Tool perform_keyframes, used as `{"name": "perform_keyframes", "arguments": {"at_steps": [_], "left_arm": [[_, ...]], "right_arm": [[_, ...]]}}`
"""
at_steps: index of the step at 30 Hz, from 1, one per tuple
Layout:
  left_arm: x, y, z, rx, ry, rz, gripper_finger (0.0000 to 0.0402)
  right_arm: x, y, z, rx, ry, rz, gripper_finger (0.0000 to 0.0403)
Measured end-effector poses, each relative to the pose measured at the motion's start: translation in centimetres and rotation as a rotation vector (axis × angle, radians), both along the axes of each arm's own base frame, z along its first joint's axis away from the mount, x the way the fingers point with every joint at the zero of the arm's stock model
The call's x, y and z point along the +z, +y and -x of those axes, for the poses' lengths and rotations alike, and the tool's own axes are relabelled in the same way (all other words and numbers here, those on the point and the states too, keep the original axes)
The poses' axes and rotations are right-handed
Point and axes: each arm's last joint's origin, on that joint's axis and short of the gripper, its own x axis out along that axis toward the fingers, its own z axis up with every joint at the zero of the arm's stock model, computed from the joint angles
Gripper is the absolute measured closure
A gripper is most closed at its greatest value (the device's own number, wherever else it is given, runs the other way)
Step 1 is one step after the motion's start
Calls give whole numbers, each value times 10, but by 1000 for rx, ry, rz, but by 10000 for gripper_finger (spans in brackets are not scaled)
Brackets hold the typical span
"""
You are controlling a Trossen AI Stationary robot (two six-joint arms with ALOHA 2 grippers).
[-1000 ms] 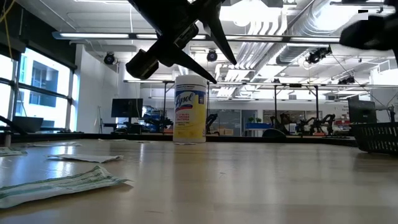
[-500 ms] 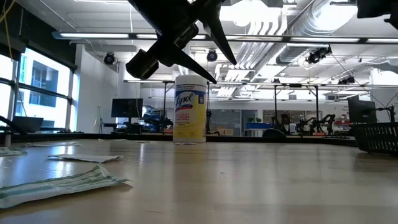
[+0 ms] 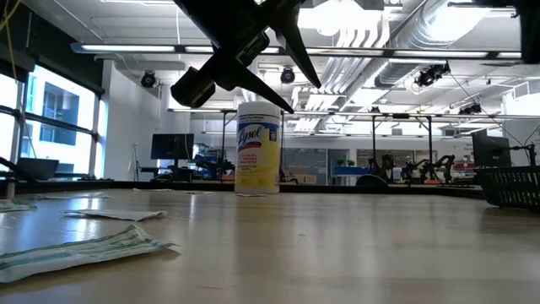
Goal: Pick & Place First Aid Supplies
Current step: Put the white towelette sachet into the left black bin
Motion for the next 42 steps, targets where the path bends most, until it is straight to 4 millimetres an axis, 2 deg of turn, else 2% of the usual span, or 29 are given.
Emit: {"name": "perform_keyframes", "arguments": {"at_steps": [4, 8, 13, 17, 23, 27, 31, 42], "left_arm": [[0, 0, 0, 0, 0, 0, 238], [0, 0, 0, 0, 0, 0, 238], [0, 0, 0, 0, 0, 0, 238], [0, 0, 0, 0, 0, 0, 238], [0, 0, 0, 0, 0, 0, 238], [0, 0, 0, 0, 0, 0, 238], [0, 0, 0, 0, 0, 0, 238], [1, 0, -1, -1, -14, 4, 238]], "right_arm": [[-12, -23, 12, -55, 24, -38, 403], [-34, -40, 24, -106, -4, -119, 403], [-71, -53, 34, -161, 0, -256, 403], [-98, -63, 42, -237, 55, -272, 403], [-122, -73, 45, -310, 63, -278, 403], [-126, -77, 43, -329, 40, -289, 402], [-121, -78, 39, -348, 34, -321, 395], [-89, -75, 29, -392, 30, -367, 308]]}}
